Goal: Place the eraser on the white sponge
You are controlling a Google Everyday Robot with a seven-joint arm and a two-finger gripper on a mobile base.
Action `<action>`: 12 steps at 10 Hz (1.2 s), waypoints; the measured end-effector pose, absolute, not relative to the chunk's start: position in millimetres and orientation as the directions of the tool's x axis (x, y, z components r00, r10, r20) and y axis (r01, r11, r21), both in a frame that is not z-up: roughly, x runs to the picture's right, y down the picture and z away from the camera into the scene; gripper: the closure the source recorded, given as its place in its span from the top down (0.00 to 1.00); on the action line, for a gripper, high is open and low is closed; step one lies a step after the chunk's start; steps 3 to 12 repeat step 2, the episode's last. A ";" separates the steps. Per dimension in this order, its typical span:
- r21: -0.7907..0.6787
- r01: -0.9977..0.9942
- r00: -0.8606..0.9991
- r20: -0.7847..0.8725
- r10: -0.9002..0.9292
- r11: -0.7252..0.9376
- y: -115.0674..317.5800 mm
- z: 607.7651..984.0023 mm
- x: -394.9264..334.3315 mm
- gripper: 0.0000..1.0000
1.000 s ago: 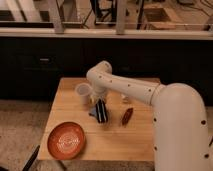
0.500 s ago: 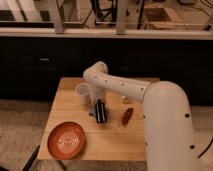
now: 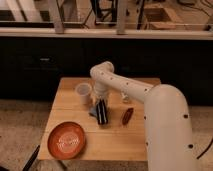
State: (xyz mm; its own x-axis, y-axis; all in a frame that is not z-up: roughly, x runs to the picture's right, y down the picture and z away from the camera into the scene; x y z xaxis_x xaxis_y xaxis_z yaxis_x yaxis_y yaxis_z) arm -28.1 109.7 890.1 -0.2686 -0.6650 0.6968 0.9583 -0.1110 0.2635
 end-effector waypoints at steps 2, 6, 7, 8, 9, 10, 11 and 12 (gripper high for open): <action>0.324 0.926 -0.369 0.661 -0.654 -0.194 108.7 882.9 -27.6 0.80; 0.324 0.926 -0.369 0.661 -0.654 -0.194 108.7 882.9 -27.6 0.80; 0.324 0.926 -0.369 0.661 -0.654 -0.194 108.7 882.9 -27.6 0.80; 0.324 0.926 -0.369 0.661 -0.654 -0.194 108.7 882.9 -27.6 0.80; 0.324 0.926 -0.369 0.661 -0.654 -0.194 108.7 882.9 -27.6 0.80; 0.324 0.926 -0.369 0.661 -0.654 -0.194 108.7 882.9 -27.6 0.80; 0.324 0.926 -0.369 0.661 -0.654 -0.194 108.7 882.9 -27.6 0.80; 0.324 0.926 -0.369 0.661 -0.654 -0.194 108.7 882.9 -27.6 0.80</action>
